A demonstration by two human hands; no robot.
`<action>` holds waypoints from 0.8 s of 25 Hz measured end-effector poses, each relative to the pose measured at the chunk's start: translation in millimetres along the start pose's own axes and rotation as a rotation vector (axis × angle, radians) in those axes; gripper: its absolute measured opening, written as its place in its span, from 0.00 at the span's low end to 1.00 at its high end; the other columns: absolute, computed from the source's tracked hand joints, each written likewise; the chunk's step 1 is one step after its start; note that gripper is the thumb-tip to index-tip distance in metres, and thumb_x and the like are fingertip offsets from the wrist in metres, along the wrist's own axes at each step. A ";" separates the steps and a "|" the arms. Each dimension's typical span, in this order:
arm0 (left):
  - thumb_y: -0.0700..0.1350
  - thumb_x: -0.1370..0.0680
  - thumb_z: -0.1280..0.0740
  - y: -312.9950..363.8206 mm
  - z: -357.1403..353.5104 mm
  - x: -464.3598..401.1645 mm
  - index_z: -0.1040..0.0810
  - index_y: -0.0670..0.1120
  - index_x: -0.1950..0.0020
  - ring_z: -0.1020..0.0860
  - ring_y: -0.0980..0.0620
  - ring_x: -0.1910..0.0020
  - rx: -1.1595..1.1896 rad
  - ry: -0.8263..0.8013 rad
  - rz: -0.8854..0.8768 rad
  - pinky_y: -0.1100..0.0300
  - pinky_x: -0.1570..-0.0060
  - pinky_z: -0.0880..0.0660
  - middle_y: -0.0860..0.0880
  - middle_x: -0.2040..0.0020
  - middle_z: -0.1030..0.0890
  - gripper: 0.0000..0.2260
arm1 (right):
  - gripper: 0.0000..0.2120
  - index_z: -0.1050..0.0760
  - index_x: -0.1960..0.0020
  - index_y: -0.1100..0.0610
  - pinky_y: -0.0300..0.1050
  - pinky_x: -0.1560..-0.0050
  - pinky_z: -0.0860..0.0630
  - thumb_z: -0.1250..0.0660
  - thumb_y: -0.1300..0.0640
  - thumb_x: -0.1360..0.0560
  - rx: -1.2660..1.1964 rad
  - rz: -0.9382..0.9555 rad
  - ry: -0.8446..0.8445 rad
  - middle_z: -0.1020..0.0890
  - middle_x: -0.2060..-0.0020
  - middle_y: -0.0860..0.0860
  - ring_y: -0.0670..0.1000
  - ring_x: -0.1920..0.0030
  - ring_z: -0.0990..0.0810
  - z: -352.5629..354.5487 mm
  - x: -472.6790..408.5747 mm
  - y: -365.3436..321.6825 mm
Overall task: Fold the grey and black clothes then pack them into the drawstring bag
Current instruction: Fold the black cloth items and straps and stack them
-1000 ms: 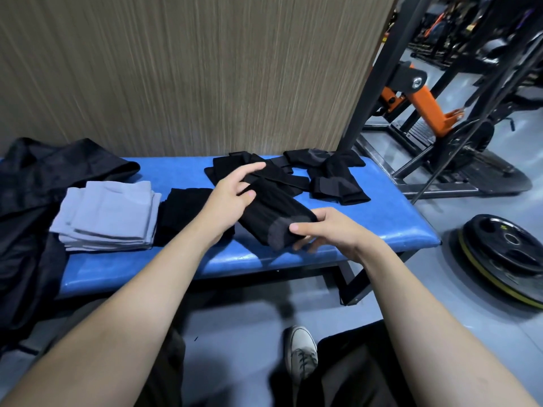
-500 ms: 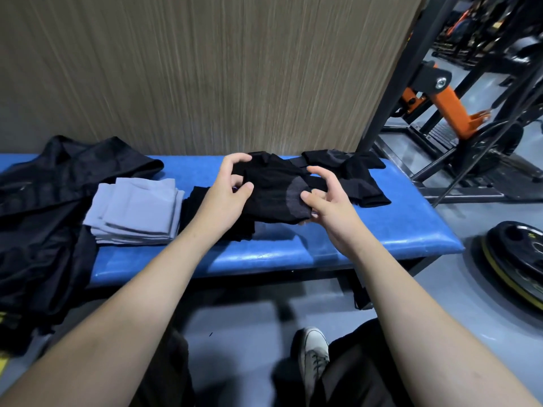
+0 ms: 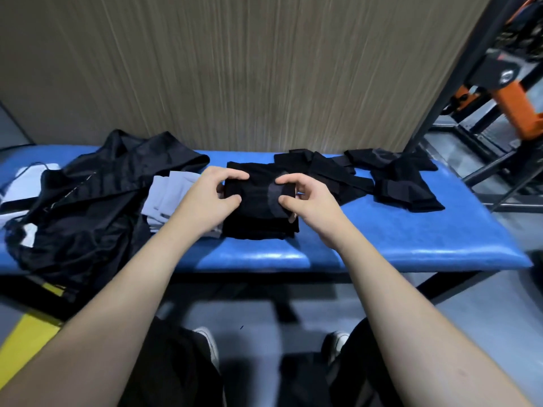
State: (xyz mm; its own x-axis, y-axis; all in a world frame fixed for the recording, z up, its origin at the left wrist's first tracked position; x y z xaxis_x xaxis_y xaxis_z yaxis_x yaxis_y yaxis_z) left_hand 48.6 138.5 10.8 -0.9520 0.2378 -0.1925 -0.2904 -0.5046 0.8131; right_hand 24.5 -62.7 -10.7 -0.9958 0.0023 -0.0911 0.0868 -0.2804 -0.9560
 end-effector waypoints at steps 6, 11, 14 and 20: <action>0.40 0.23 0.37 -7.2 -12.8 -5.2 0.26 0.54 0.32 0.26 0.55 0.46 -0.196 -0.047 0.070 0.59 0.49 0.27 0.54 0.35 0.30 0.20 | 0.16 0.20 0.47 0.46 0.47 0.63 0.30 0.35 0.58 0.32 0.094 -0.040 0.056 0.28 0.63 0.54 0.51 0.65 0.30 -2.7 -10.7 8.3; 0.41 0.22 0.40 0.3 -24.8 -10.0 0.27 0.53 0.31 0.28 0.51 0.40 -0.293 -0.069 0.038 0.59 0.47 0.29 0.53 0.32 0.32 0.20 | 0.15 0.19 0.48 0.47 0.45 0.62 0.32 0.36 0.61 0.30 0.176 -0.065 0.094 0.31 0.68 0.50 0.50 0.66 0.31 11.8 -11.5 15.7; 0.44 0.22 0.40 -1.3 -37.7 -7.8 0.27 0.55 0.29 0.40 0.46 0.26 -0.676 -0.125 -0.020 0.50 0.28 0.46 0.50 0.23 0.39 0.21 | 0.14 0.22 0.45 0.49 0.39 0.61 0.32 0.34 0.62 0.28 0.426 -0.100 -0.053 0.28 0.68 0.45 0.42 0.70 0.30 2.9 -9.3 27.2; 0.43 0.20 0.41 12.6 -33.7 -4.9 0.28 0.55 0.27 0.41 0.54 0.25 -0.638 -0.050 -0.208 0.51 0.23 0.56 0.56 0.23 0.36 0.21 | 0.14 0.25 0.39 0.45 0.30 0.53 0.31 0.31 0.53 0.24 0.516 0.008 0.024 0.32 0.53 0.47 0.41 0.59 0.29 13.2 -2.7 12.8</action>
State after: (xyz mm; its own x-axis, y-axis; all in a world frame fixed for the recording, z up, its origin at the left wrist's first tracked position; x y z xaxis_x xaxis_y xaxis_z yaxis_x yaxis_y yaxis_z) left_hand 46.3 103.0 3.5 -0.8690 0.4132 -0.2721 -0.4817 -0.8323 0.2745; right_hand 27.9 -79.0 -19.0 -0.9937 0.0183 -0.1103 0.0637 -0.7177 -0.6935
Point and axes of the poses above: each hand's wrist, its own x-axis away from the middle knuckle, its own z-axis out of the back of the hand, y = z × x, the point moved 7 cm from there along -x, towards the middle knuckle
